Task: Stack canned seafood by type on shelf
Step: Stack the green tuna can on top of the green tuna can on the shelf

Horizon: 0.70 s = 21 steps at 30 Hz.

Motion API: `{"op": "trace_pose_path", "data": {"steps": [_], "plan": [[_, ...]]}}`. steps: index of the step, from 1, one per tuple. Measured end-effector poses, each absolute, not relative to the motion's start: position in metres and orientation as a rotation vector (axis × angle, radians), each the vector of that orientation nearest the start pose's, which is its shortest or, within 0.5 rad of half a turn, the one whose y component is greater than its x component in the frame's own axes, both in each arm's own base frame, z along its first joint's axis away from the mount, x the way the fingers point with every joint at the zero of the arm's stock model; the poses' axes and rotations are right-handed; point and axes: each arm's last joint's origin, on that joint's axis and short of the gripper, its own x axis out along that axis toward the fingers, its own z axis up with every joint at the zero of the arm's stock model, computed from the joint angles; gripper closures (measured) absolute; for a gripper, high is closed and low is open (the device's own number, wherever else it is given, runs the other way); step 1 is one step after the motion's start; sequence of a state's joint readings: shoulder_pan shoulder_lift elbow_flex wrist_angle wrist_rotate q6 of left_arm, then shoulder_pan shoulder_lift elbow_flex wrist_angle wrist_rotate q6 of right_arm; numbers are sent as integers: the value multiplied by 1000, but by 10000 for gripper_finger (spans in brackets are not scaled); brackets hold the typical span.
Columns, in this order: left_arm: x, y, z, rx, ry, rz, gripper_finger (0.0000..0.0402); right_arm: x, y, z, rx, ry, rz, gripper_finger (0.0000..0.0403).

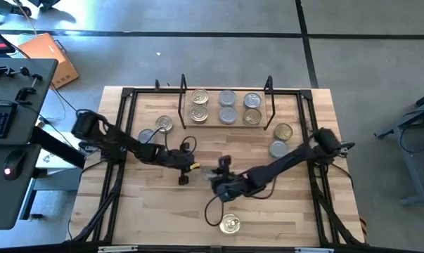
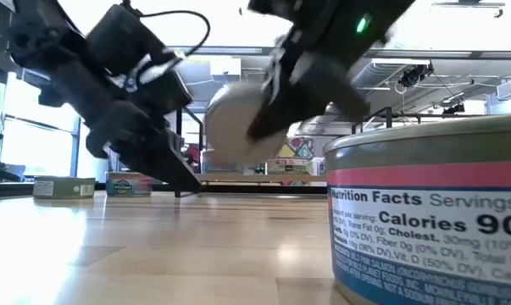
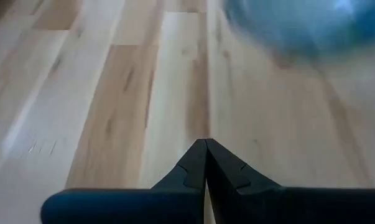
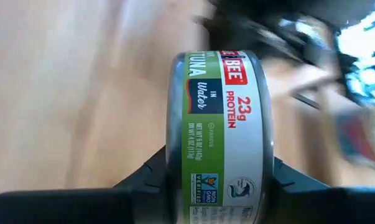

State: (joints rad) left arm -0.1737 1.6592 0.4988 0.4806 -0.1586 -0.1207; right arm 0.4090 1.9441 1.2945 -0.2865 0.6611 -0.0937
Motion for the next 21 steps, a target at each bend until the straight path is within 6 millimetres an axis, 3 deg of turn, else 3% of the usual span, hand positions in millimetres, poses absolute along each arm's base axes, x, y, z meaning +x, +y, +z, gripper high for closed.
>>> {"op": "trace_pose_path", "data": {"steps": [5,10,14,21], "plan": [[259,-64,120,34,651,-27,401,350,133,218,-544,811,-349,286],[254,-86,122,53,621,-105,401,344,95,248,-498,801,-480,286],[253,-98,123,68,569,-103,401,353,50,251,-531,864,-523,286],[253,-100,124,103,550,-101,401,361,-55,251,-520,958,-590,286]]}}
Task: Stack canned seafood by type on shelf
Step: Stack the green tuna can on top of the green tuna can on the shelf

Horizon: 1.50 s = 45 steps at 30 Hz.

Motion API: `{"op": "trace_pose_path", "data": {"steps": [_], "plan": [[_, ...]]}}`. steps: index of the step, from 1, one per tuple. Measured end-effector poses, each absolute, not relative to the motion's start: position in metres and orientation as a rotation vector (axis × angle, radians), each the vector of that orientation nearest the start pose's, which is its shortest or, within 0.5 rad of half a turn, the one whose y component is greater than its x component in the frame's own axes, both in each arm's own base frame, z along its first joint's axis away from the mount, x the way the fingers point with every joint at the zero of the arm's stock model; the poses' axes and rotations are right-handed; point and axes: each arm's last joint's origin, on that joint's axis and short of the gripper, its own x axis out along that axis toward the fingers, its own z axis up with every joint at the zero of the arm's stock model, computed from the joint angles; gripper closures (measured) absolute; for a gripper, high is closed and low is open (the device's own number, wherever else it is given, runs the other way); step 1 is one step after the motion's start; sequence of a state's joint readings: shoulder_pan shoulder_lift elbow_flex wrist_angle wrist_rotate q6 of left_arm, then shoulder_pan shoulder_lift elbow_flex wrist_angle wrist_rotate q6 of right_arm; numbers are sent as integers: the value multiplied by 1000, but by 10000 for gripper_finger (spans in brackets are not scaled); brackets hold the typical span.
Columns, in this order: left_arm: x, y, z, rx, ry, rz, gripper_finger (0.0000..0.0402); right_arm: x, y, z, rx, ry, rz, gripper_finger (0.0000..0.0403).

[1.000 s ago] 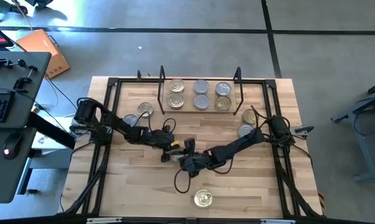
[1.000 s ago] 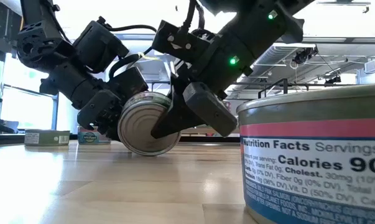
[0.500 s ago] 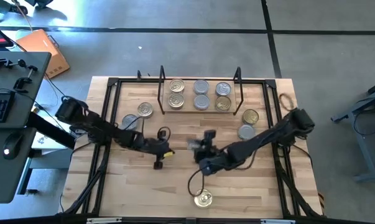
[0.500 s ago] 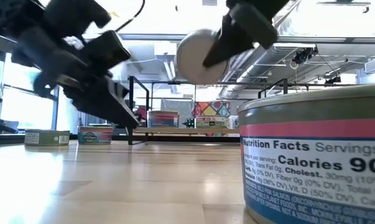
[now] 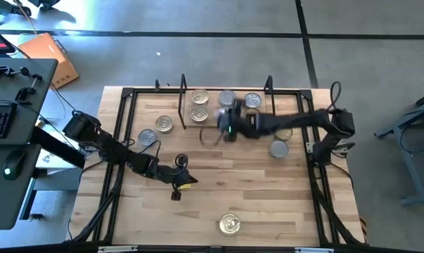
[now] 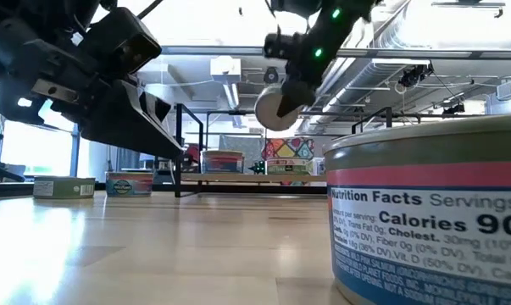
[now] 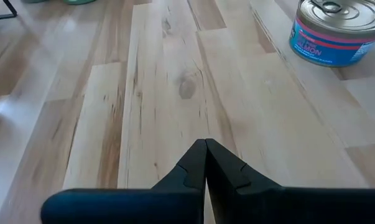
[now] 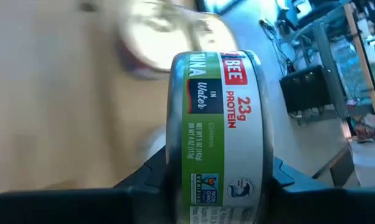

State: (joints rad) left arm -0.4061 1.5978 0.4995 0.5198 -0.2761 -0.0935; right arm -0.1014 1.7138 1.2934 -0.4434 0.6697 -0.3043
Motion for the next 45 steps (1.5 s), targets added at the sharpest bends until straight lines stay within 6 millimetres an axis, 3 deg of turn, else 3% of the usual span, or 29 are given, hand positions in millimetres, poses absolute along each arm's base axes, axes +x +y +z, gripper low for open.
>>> {"op": "trace_pose_path", "data": {"steps": [6,13,22,29,45], "plan": [[253,-100,124,120,550,-104,401,354,-131,248,-507,965,-551,286],[253,-99,124,123,556,-101,401,351,-172,224,-535,1039,-543,286],[254,-96,123,122,564,-90,401,348,-183,218,-534,1072,-572,283],[254,-96,123,121,568,-89,401,349,-182,217,-524,1061,-546,237],[253,-96,122,123,576,-89,401,349,-177,216,-514,1069,-484,232]]}}
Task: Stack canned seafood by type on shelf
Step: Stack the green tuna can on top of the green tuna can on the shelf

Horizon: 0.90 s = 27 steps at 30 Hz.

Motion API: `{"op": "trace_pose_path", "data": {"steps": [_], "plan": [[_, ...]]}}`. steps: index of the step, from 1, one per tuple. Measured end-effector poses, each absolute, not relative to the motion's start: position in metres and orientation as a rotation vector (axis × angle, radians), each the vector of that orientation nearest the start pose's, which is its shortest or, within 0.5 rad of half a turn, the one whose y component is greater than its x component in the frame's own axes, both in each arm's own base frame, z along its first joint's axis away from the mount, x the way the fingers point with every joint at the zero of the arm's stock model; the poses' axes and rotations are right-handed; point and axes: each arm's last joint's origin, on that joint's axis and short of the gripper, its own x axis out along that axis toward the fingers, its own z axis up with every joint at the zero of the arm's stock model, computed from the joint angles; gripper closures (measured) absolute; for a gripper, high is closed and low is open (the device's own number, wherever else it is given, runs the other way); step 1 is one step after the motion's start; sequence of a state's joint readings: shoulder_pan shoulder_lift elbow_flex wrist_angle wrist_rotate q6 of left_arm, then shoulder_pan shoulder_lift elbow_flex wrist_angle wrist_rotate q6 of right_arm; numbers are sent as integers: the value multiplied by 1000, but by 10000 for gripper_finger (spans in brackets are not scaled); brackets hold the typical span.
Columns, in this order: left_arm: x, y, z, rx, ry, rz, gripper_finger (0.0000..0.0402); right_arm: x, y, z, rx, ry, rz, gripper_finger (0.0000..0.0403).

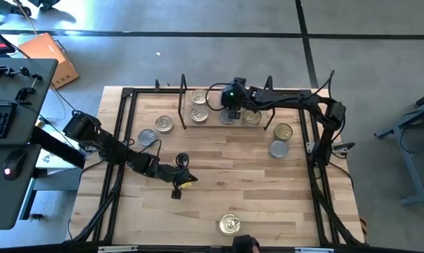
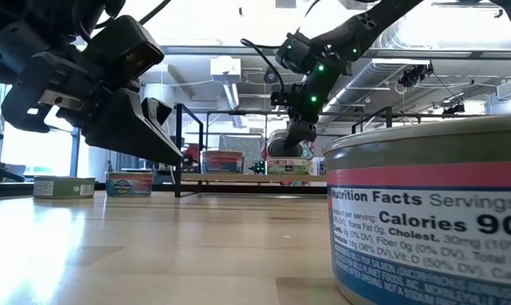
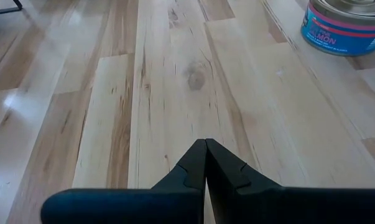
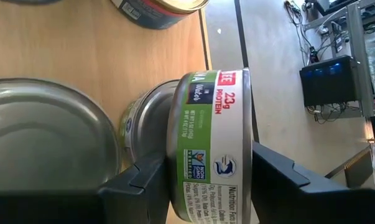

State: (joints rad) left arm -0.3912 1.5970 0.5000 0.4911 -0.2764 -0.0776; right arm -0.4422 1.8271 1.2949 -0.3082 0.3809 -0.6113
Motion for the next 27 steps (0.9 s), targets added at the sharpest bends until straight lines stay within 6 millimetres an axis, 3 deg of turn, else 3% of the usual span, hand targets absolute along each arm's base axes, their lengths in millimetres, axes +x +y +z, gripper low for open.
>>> {"op": "trace_pose_path", "data": {"steps": [10,19,27], "plan": [[253,-96,122,123,577,-89,401,352,-168,215,-550,1090,-470,227],[253,-96,122,123,577,-89,401,352,-166,214,-552,1103,-462,157],[253,-96,122,123,577,-89,401,352,-167,215,-579,1120,-505,151]]}}
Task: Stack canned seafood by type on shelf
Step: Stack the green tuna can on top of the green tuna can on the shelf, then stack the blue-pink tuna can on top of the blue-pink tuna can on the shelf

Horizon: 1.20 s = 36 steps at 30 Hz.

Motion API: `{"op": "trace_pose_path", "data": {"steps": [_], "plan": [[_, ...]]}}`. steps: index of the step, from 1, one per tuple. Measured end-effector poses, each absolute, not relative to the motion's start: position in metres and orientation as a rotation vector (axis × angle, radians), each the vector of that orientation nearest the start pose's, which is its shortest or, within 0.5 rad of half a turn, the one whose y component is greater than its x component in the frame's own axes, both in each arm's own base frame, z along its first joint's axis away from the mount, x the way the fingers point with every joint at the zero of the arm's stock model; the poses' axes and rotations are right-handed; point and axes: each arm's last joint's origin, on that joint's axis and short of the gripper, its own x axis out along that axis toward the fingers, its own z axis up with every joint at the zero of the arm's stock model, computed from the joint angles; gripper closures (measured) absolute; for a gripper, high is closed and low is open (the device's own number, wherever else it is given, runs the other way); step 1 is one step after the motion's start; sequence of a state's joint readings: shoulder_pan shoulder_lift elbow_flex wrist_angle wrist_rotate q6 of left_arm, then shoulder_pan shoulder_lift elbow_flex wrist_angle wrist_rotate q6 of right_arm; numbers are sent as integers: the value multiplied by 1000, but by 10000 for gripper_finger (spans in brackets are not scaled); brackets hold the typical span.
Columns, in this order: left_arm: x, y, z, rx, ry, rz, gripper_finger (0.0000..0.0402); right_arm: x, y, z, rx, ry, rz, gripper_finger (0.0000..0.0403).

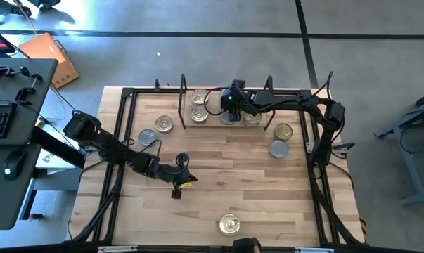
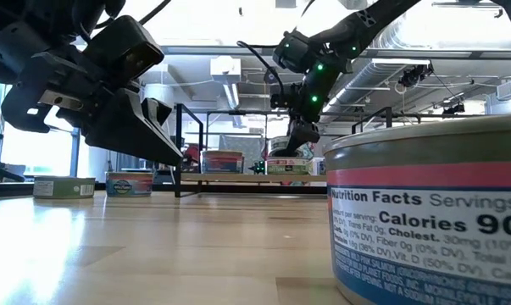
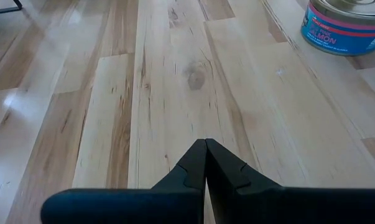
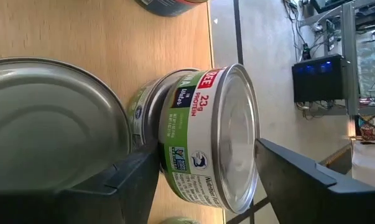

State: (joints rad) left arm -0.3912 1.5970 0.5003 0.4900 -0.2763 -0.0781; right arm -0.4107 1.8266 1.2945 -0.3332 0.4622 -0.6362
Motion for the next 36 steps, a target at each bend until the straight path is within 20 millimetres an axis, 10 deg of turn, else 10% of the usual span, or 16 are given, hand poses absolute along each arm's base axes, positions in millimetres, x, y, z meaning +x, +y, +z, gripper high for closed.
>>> {"op": "trace_pose_path", "data": {"steps": [24,36], "plan": [[253,-96,122,123,577,-89,401,357,-158,219,-612,1109,-599,151],[253,-96,122,127,588,-90,401,366,-88,246,-468,926,-518,151]]}}
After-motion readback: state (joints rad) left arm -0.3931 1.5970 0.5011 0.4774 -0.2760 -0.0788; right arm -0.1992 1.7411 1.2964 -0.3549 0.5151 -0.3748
